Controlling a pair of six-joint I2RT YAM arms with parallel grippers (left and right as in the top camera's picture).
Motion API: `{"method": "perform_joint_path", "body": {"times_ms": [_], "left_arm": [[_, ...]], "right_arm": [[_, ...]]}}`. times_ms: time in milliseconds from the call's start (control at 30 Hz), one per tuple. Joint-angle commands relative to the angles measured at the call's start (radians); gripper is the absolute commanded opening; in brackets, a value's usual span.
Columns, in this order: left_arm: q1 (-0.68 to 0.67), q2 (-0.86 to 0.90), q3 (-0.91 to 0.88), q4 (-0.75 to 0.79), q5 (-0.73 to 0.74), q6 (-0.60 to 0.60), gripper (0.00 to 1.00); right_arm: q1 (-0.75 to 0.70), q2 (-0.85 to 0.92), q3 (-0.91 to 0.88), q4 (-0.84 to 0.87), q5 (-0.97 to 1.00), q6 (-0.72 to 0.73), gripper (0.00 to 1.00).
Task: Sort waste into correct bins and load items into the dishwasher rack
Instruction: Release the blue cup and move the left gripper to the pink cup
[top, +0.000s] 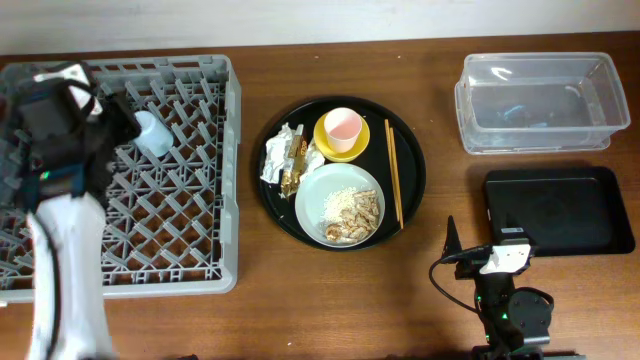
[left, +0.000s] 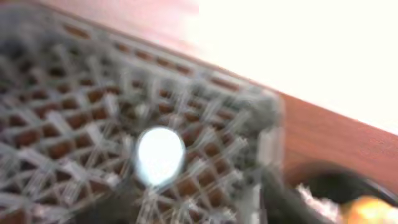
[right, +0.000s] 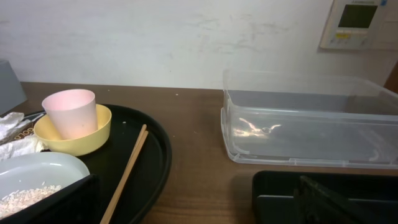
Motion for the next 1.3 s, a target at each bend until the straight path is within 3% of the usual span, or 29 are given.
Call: {"method": "perform_joint_path", "body": {"times_ms": [0, 100, 200, 233, 333, 400, 467, 567, 667, 767, 967, 1067, 1200, 1267], "left_arm": [[-0.008, -0.069, 0.0, -0.122, 0.314, -0.01, 0.99], [-0.066, -0.058, -0.001, -0.208, 0.568, -0.007, 0.99], [-0.212, -0.056, 0.0, -0.207, 0.608, 0.051, 0.99], [-0.278, -0.056, 0.002, -0.204, 0.567, 0.05, 0.99], [-0.478, -0.03, 0.135, -0.346, 0.25, 0.05, 0.99], [-0.557, 0.059, 0.36, -0.562, 0.055, 0.053, 0.99], [-0.583, 0.232, 0.687, -0.826, 0.03, 0.126, 0.99], [-0.583, 0.478, 1.042, -1.036, 0.03, 0.208, 0.99], [-0.583, 0.585, 1.123, -0.953, 0.159, 0.207, 0.99], [-0.598, 0.637, 1.119, -0.824, 0.298, 0.196, 0.8], [-0.723, 0.822, 1.119, -0.708, 0.188, 0.207, 0.58], [-0.776, 0.895, 1.119, -0.698, 0.098, 0.316, 0.58], [-0.839, 0.954, 1.119, -0.694, -0.091, 0.321, 0.58], [-0.864, 0.978, 1.119, -0.704, -0.119, 0.321, 0.58]], "right_arm": [[0.006, -0.006, -0.005, -0.006, 0.013, -0.003, 0.98], [0.006, -0.006, -0.005, -0.006, 0.013, -0.003, 0.98], [0.006, -0.006, -0.005, -0.006, 0.013, -0.003, 0.99], [0.006, -0.006, -0.005, -0.006, 0.013, -0.003, 0.98], [0.006, -0.006, -0.005, -0.006, 0.013, -0.003, 0.99], [0.006, -0.006, -0.005, -0.006, 0.013, -0.003, 0.98], [0.006, -0.006, -0.005, -0.006, 0.013, -0.003, 0.98], [0.006, -0.006, -0.005, -0.006, 0.013, -0.003, 0.98], [0.006, -0.006, -0.005, -0.006, 0.013, -0.003, 0.98], [0.006, -0.006, -0.005, -0.006, 0.013, -0.003, 0.98], [0.006, -0.006, -0.005, -0.006, 0.013, -0.003, 0.98], [0.006, -0.006, -0.005, -0.006, 0.013, -0.003, 0.98], [0.006, -0.006, -0.005, -0.006, 0.013, -0.003, 0.98], [0.006, -0.006, -0.005, -0.006, 0.013, -0.003, 0.98]]}}
